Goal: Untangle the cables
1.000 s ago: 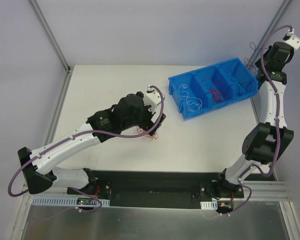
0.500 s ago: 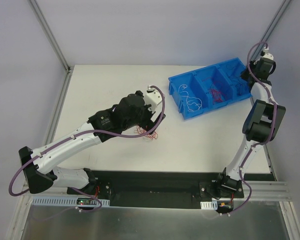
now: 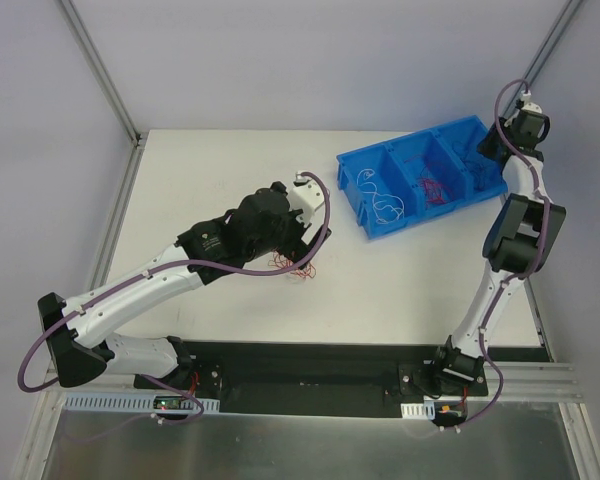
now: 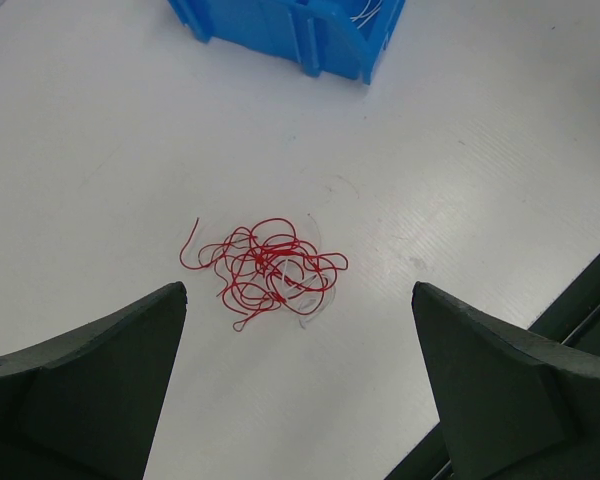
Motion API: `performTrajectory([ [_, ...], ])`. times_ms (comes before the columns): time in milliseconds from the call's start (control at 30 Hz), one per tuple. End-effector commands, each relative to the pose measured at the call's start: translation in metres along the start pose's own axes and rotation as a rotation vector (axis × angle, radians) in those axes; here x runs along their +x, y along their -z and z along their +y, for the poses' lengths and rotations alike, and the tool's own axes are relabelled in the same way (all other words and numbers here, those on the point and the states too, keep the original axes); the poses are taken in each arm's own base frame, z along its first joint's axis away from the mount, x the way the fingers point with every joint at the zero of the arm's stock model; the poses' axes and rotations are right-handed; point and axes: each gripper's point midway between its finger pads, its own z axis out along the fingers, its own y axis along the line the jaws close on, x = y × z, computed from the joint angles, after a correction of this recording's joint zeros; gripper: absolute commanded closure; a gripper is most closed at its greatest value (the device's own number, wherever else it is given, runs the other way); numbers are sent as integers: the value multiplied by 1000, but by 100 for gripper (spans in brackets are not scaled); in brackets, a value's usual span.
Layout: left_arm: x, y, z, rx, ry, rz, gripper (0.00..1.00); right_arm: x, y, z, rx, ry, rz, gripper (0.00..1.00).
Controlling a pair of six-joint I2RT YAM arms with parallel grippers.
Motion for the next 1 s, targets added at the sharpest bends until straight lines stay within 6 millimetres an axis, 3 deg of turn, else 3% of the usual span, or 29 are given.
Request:
performTrajectory([
  [0, -8, 2, -2, 5, -7, -35, 5, -13, 13, 16, -41, -32, 60, 52],
  [167, -11, 7, -4, 19, 0, -50, 4, -26, 52, -6, 134, -120, 21, 25],
  [200, -12, 9, -4, 19, 1, -56, 4, -25, 56, -10, 158, -142, 20, 24],
  [300, -15, 13, -5, 29, 5, -67, 4, -13, 65, -33, 306, -260, 62, 30],
  [467, -16, 17, -7, 31, -1, -77, 4, 11, 62, -44, 389, -375, 98, 50],
  [967, -11, 9, -8, 21, -13, -52, 4, 62, 20, -46, 436, -559, 177, 43],
])
